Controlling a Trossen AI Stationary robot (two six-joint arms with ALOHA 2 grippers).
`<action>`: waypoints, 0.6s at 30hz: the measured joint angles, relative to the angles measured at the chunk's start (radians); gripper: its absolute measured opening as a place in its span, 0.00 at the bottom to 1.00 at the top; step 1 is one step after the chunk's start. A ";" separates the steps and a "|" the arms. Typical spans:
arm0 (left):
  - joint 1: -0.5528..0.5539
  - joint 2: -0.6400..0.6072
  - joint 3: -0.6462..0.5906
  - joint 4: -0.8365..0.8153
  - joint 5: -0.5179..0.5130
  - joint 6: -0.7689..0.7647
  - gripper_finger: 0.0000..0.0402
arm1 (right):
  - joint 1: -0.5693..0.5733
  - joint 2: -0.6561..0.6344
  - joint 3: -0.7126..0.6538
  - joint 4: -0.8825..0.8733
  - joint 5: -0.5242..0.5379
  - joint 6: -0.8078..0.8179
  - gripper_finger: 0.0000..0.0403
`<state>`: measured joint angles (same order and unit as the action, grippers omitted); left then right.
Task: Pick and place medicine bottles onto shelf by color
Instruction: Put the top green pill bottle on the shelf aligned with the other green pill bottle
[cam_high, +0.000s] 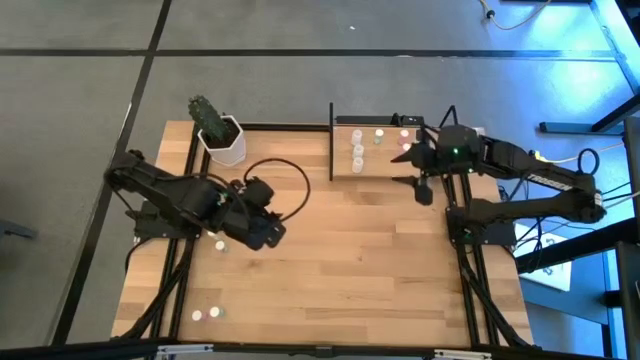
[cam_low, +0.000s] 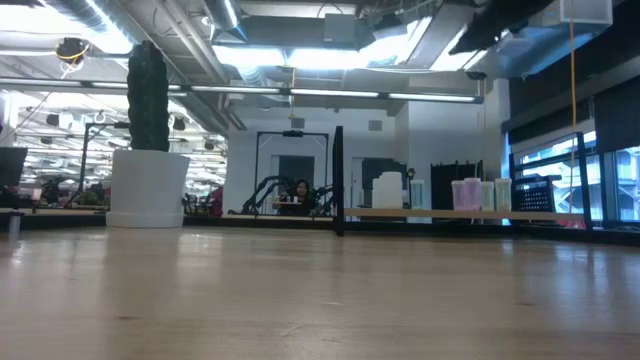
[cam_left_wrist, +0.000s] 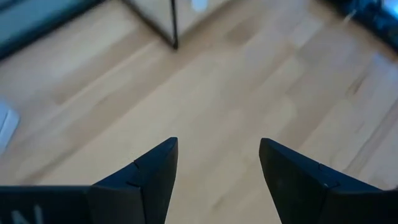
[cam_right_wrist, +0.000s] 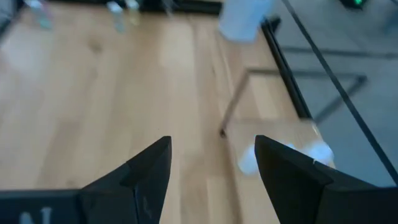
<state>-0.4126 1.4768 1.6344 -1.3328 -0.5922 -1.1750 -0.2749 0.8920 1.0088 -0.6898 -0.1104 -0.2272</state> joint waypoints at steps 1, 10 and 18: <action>0.000 -0.008 0.000 -0.030 0.026 -0.027 0.55 | 0.023 0.002 0.000 0.021 0.000 0.012 0.58; -0.030 -0.021 -0.002 -0.238 0.235 -0.354 0.55 | 0.216 0.055 0.000 0.279 -0.096 0.057 0.58; -0.110 -0.023 -0.059 -0.238 0.356 -0.578 0.55 | 0.302 0.147 0.000 0.460 -0.093 0.092 0.58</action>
<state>-0.5224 1.4536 1.5755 -1.5705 -0.2361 -1.7529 0.0274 1.0394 1.0088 -0.2297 -0.2039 -0.1356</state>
